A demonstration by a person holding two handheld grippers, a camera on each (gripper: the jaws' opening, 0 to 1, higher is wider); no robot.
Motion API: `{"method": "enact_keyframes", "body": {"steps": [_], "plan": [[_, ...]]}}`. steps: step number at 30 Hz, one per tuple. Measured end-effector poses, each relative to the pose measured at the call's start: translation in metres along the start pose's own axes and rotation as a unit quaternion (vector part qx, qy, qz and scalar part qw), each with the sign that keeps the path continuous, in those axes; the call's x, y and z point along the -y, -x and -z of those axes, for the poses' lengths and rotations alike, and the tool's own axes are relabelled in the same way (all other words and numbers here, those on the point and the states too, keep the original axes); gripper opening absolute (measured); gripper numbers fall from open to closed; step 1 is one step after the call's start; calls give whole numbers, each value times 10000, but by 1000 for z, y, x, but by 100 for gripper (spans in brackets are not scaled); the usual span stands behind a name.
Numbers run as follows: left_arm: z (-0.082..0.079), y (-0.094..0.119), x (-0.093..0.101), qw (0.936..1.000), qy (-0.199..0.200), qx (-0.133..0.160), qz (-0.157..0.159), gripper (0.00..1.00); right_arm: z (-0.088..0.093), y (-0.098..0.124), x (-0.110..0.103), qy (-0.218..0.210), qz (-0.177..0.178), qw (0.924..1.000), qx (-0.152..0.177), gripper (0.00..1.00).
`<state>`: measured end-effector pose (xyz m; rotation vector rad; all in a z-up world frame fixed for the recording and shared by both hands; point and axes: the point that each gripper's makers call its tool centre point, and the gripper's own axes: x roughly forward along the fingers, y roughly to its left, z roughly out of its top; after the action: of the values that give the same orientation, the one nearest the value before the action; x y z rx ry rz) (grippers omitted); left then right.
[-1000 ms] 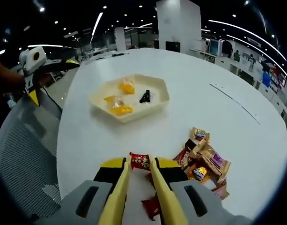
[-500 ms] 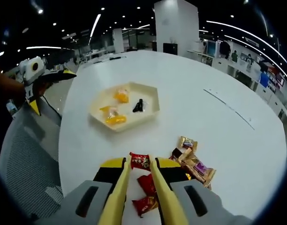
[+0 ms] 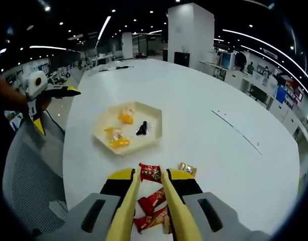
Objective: Place the target food into the container with the food tongs after gripping and lifting it, then release it inside without dropping or visibly crushing the food.
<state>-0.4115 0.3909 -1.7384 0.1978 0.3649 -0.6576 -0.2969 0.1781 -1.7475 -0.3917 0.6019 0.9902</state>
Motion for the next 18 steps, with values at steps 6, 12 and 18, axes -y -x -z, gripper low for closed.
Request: {"method": "enact_keyframes", "body": {"steps": [6,12,18], "plan": [[0,0,0,10000,9,1,9,99,-2,0,-1,42,-16,10000,-15,23],[0,0,1,10000,27,11,22,99,-6,1,-2,84,-13,10000,-13,23],[-2,1,2,10000,53,32,42,99,-11,0,-2,100,-20,9999,-17,23]]}}
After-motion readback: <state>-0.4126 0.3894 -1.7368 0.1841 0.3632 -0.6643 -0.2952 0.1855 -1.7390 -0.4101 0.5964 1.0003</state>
